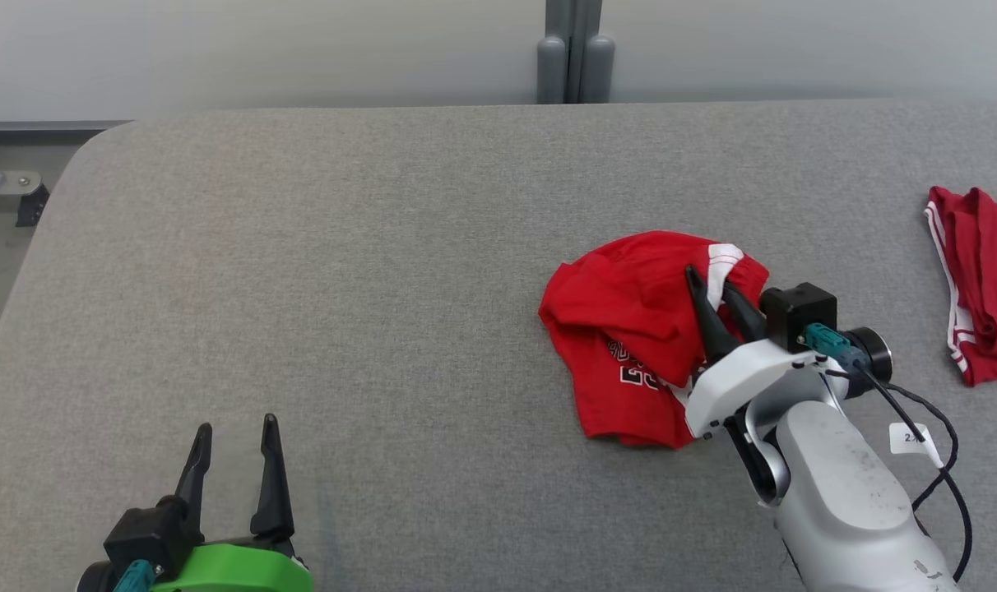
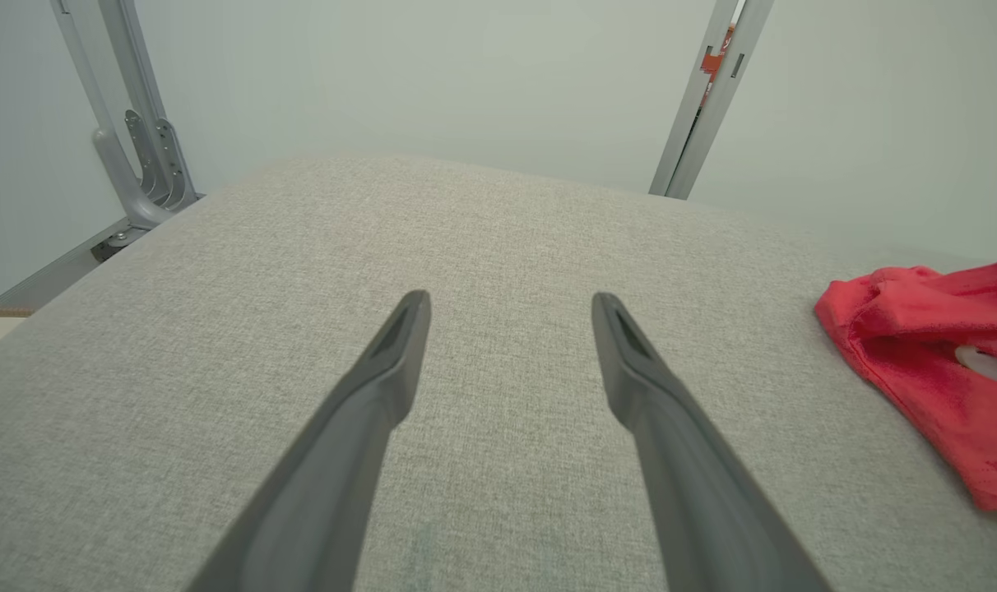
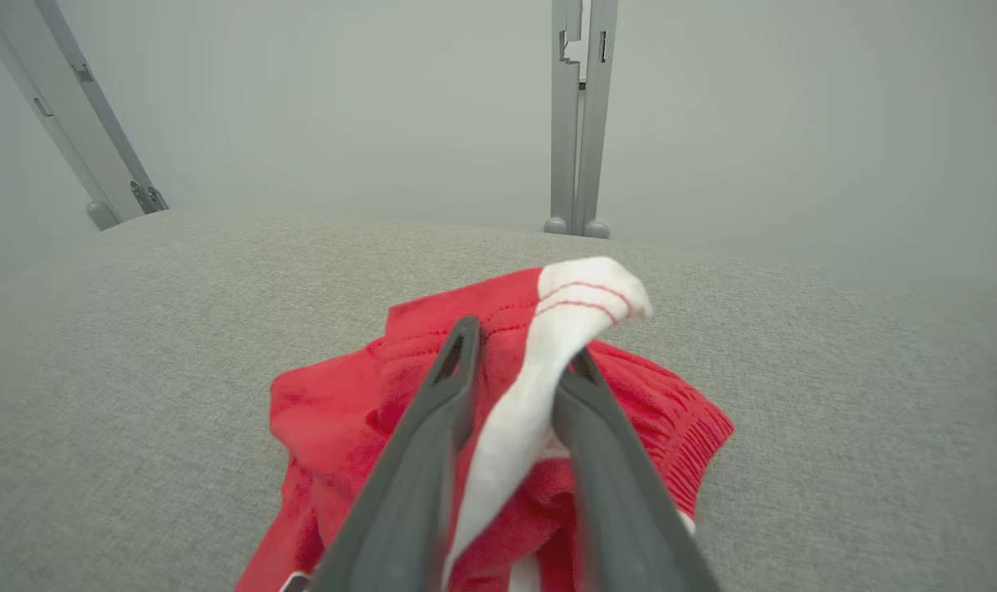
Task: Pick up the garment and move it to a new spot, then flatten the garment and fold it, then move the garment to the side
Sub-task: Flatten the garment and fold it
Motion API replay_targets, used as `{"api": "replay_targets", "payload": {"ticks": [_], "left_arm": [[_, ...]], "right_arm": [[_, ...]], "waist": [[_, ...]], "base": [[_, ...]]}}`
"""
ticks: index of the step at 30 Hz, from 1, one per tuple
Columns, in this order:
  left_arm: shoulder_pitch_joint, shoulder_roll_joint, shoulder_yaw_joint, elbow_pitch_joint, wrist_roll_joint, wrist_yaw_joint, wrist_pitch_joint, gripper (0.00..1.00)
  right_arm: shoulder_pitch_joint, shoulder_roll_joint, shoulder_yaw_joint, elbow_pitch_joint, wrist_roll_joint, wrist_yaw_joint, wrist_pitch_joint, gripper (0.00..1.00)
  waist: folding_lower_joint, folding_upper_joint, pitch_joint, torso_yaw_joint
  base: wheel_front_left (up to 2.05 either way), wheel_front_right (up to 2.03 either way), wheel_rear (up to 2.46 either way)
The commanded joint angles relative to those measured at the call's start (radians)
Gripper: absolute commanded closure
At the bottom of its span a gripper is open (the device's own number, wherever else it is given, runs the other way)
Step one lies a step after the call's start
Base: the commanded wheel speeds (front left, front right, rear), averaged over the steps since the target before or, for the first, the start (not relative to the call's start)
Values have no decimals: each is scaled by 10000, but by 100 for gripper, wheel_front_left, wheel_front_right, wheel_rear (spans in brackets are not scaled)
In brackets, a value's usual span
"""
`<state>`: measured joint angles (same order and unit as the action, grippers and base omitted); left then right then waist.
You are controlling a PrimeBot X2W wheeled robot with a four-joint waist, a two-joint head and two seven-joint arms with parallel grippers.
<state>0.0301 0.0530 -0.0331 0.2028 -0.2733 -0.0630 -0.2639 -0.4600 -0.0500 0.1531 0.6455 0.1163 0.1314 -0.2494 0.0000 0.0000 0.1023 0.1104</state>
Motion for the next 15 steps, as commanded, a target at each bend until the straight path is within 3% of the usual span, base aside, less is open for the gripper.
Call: {"api": "replay_targets", "payload": {"ticks": [1,6,15], "left_arm": [[-119,-3,16,26,41,-38,-4,0],[-83,-15,-41,36,39,-45,-4,0],[-206,-18,-444,69,-238,81,-4,0]], "right_arm": [[-186,-12,104,24,-56,-16,-78,100],[-434,-13,917,-397,296,-16,-119,100],[-1151,-15,3503,-496,1452,-16,273,100]], "waist": [[0,0,35,273],[0,0,-7,646],[0,0,81,1578]], "base": [[0,0,0],[0,0,0],[0,0,0]]}}
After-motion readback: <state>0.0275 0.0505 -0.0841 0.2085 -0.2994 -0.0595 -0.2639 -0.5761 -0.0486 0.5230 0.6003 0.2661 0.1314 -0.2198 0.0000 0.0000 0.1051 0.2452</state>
